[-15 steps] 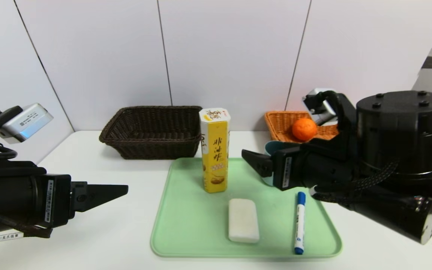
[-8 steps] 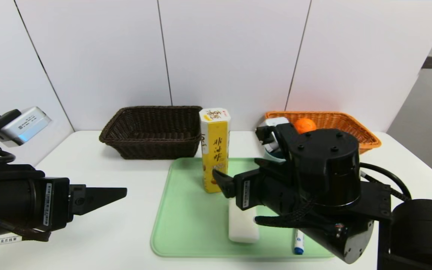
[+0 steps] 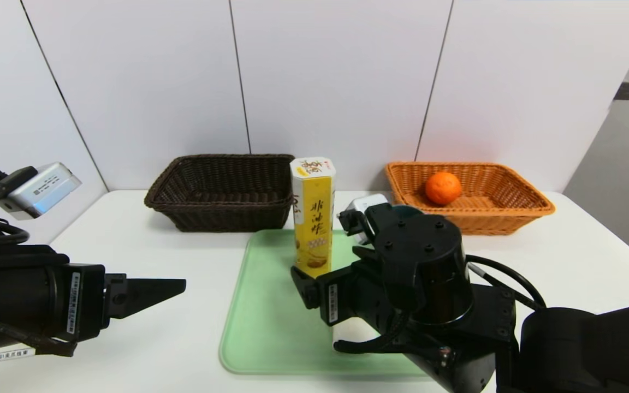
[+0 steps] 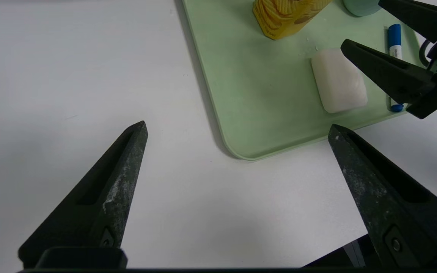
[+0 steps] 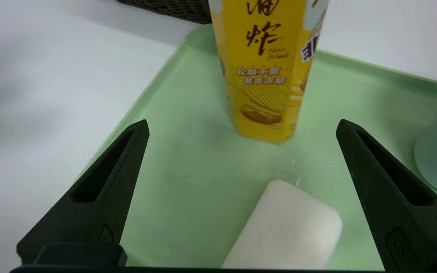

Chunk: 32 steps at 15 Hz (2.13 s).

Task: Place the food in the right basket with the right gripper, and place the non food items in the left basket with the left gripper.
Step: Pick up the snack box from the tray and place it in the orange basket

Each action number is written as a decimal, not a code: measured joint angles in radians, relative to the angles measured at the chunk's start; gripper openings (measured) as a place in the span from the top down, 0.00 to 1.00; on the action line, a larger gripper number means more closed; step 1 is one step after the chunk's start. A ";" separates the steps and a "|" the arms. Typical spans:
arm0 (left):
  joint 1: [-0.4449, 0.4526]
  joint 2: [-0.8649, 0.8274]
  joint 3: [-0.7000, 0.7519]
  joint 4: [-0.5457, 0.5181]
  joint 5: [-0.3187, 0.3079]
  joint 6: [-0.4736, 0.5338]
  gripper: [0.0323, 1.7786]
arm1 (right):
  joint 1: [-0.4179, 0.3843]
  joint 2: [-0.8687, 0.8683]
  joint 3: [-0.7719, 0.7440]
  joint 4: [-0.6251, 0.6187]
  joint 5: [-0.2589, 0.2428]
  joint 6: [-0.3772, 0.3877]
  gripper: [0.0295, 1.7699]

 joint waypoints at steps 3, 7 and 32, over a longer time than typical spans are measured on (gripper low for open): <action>-0.001 0.001 0.002 0.000 0.000 -0.001 0.05 | 0.000 0.050 -0.014 -0.051 -0.036 -0.006 0.04; -0.001 0.002 0.003 0.001 0.000 -0.001 0.05 | -0.003 0.097 -0.040 -0.055 -0.049 -0.006 0.04; -0.003 0.037 0.009 -0.005 -0.009 0.003 0.05 | -0.079 0.260 -0.154 -0.252 -0.075 -0.051 0.04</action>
